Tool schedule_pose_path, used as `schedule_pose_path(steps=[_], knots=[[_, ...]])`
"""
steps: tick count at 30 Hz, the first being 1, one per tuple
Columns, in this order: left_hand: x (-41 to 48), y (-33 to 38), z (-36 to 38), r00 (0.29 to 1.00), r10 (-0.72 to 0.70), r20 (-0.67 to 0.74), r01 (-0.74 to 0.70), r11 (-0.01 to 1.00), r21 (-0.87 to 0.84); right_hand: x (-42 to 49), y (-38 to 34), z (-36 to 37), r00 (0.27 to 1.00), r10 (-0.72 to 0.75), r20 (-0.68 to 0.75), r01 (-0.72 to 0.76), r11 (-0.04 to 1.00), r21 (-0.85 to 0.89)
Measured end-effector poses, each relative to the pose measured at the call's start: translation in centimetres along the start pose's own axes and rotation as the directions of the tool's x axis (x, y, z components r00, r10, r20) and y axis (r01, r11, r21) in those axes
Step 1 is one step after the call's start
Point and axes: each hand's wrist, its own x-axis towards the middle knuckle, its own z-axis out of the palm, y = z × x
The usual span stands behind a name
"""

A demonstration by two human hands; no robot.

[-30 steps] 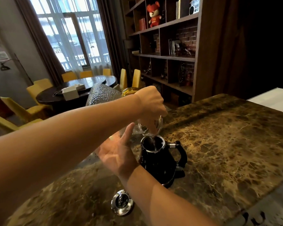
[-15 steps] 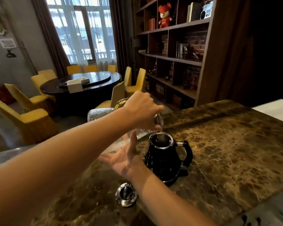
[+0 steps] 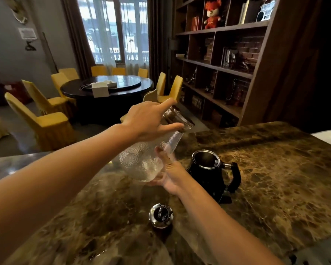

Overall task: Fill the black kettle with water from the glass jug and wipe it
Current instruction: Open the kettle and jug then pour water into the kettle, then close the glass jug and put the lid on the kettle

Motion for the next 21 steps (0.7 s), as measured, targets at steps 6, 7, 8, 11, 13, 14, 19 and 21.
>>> schedule_pose_path(steps=[6,7,8,11,13,14,19,21], knots=[[-2.7,-1.9,-0.7,0.993,-0.096,-0.062,0.089,0.990,-0.110,-0.3,-0.1,1.5,0.996,-0.087,-0.025,0.081,0.983,-0.167],[-3.2,-2.2,-0.7,0.992,-0.110,-0.063,0.102,0.987,-0.126,-0.2,0.1,1.6,0.997,-0.082,-0.008,0.079,0.982,-0.174],[-3.8,-2.5,-0.6,0.990,-0.127,-0.054,0.118,0.982,-0.151,-0.1,0.3,1.7,0.996,-0.083,0.007,0.083,0.980,-0.179],[-6.2,-3.6,-0.1,0.981,-0.194,0.000,0.187,0.946,-0.263,0.5,1.5,2.0,0.996,-0.091,0.008,0.090,0.968,-0.236],[-8.1,-4.1,0.2,0.972,-0.234,0.034,0.232,0.918,-0.322,1.0,2.8,2.1,0.995,-0.098,0.031,0.103,0.952,-0.289],[-9.1,-4.2,0.4,0.969,-0.242,0.043,0.242,0.910,-0.337,1.2,3.2,2.1,0.994,-0.100,0.050,0.110,0.947,-0.301],[-15.3,-5.2,0.6,0.942,-0.333,0.040,0.325,0.875,-0.358,2.0,6.8,3.2,0.992,-0.020,0.125,0.068,0.918,-0.390],[-17.7,-5.8,0.4,0.927,-0.374,0.038,0.360,0.852,-0.379,2.3,8.2,4.1,0.991,0.025,0.129,0.030,0.910,-0.412]])
